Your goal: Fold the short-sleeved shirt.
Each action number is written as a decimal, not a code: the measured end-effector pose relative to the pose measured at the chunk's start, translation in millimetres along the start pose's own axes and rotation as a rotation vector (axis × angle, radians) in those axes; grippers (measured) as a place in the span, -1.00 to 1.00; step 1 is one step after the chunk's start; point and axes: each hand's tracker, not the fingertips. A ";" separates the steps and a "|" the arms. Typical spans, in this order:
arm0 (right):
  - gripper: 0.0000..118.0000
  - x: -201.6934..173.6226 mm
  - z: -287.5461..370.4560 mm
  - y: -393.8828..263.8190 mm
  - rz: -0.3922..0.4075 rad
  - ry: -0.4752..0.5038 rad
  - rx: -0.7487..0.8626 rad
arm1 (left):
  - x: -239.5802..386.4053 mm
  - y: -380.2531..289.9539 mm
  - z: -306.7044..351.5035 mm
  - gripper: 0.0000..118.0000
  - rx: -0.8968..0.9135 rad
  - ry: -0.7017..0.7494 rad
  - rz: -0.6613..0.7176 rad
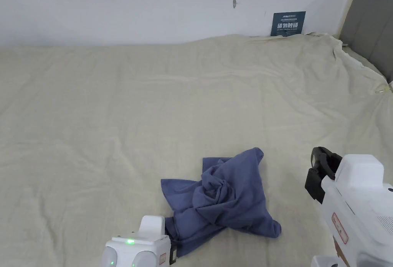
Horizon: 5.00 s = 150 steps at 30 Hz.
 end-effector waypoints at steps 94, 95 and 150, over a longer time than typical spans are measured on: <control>-0.91 18.9 -260.8 133.5 -0.230 0.082 -0.183 | -204.3 308.9 110.3 -0.98 0.545 0.029 0.255; -0.91 20.0 -257.5 121.2 -0.237 0.085 -0.199 | -205.6 295.9 104.7 -0.98 0.534 0.030 0.259; 0.57 5.8 -3.5 -45.7 -0.213 0.003 -0.414 | -162.7 -8.0 99.6 0.94 0.225 0.072 0.377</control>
